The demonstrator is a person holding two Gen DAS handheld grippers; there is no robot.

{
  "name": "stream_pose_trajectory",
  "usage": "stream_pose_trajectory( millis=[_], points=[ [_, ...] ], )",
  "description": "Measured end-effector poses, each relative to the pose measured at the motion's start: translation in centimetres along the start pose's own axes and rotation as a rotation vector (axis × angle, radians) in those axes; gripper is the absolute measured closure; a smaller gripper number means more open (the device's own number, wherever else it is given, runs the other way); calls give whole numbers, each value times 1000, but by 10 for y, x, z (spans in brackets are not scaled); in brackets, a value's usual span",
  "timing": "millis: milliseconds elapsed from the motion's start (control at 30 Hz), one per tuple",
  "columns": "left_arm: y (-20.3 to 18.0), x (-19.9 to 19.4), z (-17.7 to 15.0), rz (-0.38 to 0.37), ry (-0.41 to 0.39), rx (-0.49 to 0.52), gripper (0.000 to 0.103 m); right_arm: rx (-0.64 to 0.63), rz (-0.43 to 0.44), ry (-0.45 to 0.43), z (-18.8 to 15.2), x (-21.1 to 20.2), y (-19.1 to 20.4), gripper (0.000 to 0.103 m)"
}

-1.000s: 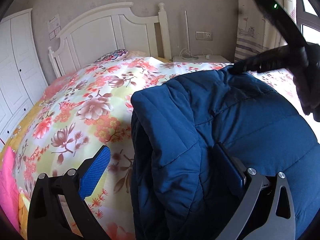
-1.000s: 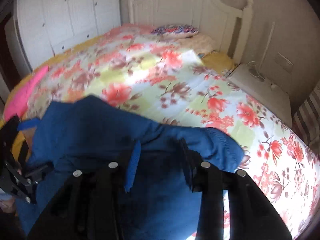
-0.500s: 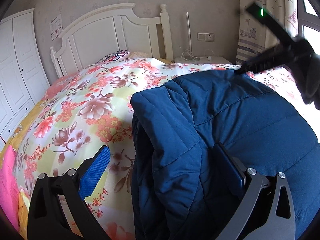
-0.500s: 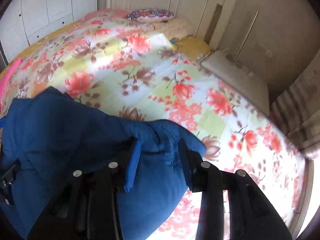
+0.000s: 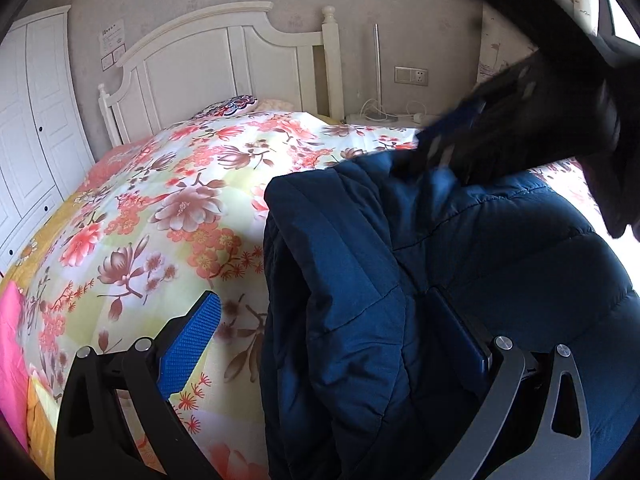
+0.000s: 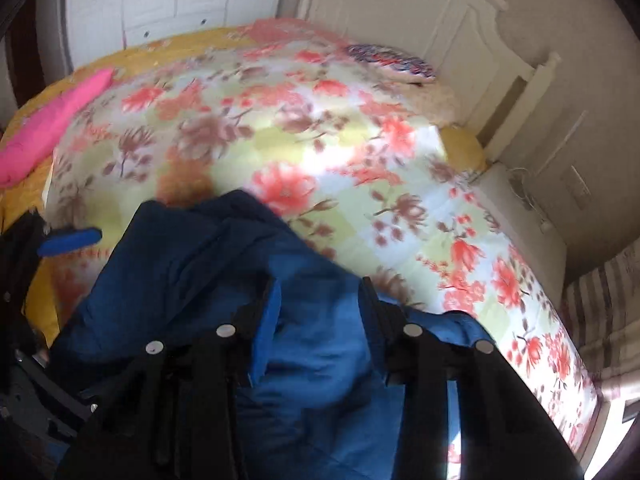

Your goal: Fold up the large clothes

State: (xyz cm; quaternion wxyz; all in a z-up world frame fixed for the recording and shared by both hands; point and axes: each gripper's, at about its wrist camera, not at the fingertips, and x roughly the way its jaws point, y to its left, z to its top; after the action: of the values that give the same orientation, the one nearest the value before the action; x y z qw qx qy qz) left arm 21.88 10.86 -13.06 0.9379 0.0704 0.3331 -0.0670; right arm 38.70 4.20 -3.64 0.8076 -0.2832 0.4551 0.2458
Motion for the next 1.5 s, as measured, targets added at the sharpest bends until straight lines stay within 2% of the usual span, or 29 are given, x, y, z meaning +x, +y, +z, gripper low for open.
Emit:
stream_pose_trajectory(
  millis=[67, 200, 333, 400, 467, 500, 567, 600, 633, 700, 800, 867, 967, 1100, 1200, 1233, 1300, 1333, 1400, 1500],
  points=[
    [0, -2, -1, 37, 2, 3, 4, -31, -23, 38, 4, 14, 10, 64],
    [9, -25, -8, 30, -2, -43, 4, -46, -18, 49, 10, -5, 8, 64],
    [10, -51, -23, 47, -26, -51, 4, -42, 62, -113, 12, -63, 21, 59],
    [12, -52, -31, 35, -19, -60, 4, -62, 103, -151, 17, -73, 35, 58],
    [14, -49, -34, 18, -12, -81, 4, -141, 85, -123, 24, -63, 61, 58],
    [14, -47, -34, 13, -4, -87, 4, -173, 69, -81, 27, -48, 73, 58],
    [12, -45, -33, 36, 1, -70, 4, -258, 20, 13, 28, -7, 96, 59],
    [10, -45, -34, 66, 7, -54, 4, -266, 31, 30, 31, 3, 100, 59],
    [11, -44, -34, 76, 21, -48, 4, -247, 50, 40, 34, 5, 99, 59],
    [15, -40, -35, 42, 42, -64, 4, -210, 83, 38, 38, 3, 93, 59],
    [12, -41, -35, 39, 45, -52, 4, -198, 87, -5, 31, -15, 88, 60],
    [10, -42, -36, 49, 41, -44, 4, -164, 112, -82, 19, -48, 77, 58],
    [11, -41, -36, 41, 43, -50, 4, -101, 77, -201, -10, -104, 56, 50],
    [12, -42, -37, 37, 40, -56, 4, -65, 66, -249, -63, -149, 44, 43],
    [12, -43, -38, 34, 41, -61, 4, -84, 74, -237, -110, -154, 56, 35],
    [12, -43, -38, 35, 41, -62, 4, -83, 85, -224, -121, -149, 61, 32],
    [12, -43, -37, 37, 44, -60, 4, -79, 88, -165, -143, -122, 74, 32],
    [10, -42, -37, 40, 53, -50, 4, -40, 90, -234, -155, -119, 74, 30],
    [8, -42, -38, 52, 53, -38, 4, 33, 121, -263, -162, -119, 67, 30],
    [9, -41, -37, 51, 58, -48, 4, 57, 96, -300, -170, -142, 71, 31]
  ],
)
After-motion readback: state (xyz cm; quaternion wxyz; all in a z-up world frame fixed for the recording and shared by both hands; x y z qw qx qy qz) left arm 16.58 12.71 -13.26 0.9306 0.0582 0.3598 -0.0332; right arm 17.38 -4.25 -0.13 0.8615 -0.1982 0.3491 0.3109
